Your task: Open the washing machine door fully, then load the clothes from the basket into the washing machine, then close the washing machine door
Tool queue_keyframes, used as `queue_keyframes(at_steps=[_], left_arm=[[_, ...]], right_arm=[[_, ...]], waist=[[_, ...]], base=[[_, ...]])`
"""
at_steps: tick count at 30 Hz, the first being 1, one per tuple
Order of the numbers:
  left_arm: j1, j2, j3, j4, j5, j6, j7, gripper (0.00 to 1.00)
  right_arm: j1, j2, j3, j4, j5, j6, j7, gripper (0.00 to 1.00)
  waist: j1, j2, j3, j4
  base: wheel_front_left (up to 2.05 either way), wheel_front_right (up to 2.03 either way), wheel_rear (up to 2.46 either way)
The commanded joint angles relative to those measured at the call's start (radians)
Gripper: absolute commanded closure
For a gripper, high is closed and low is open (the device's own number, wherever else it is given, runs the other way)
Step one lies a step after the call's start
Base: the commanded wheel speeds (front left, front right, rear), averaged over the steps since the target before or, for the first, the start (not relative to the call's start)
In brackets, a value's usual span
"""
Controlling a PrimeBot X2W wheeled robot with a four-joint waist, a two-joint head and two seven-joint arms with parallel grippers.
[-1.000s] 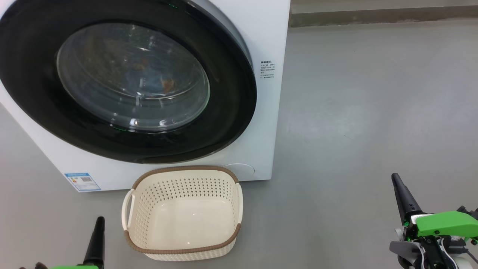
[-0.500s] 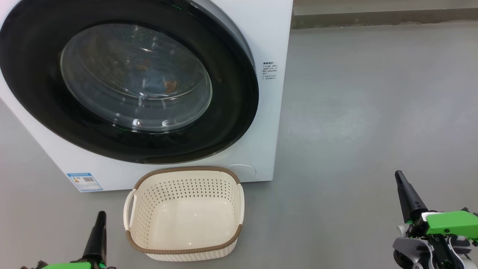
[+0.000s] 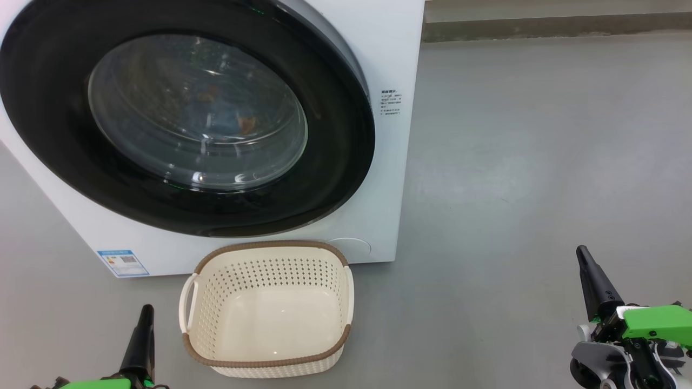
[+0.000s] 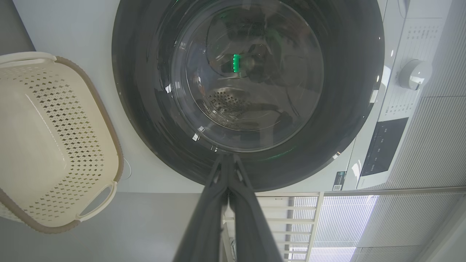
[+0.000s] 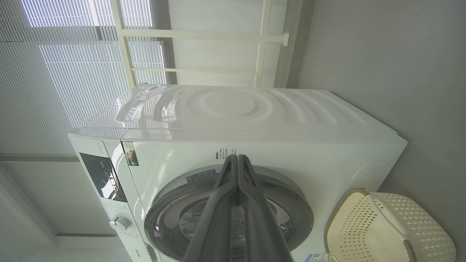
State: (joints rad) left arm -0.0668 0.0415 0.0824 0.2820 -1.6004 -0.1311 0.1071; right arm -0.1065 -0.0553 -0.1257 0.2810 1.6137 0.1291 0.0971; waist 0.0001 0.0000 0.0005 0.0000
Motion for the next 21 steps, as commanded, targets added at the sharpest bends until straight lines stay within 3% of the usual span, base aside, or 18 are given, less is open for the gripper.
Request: queue_keyframes(at_steps=[1, 21], left_arm=[[-0.048, 0.009, 0.033, -0.031, -0.007, 0.0, 0.007, 1.0], [-0.048, 0.009, 0.033, -0.031, -0.007, 0.0, 0.007, 1.0]], right_arm=[[-0.007, -0.003, 0.022, -0.031, 0.003, 0.002, 0.008, 1.0], [-0.008, -0.002, 0.02, -0.031, 0.002, 0.002, 0.009, 1.0]], waist=[[0.0, 0.0, 0.0, 0.0], [0.0, 0.0, 0.0, 0.0]], base=[[0.0, 0.0, 0.0], [0.0, 0.0, 0.0]])
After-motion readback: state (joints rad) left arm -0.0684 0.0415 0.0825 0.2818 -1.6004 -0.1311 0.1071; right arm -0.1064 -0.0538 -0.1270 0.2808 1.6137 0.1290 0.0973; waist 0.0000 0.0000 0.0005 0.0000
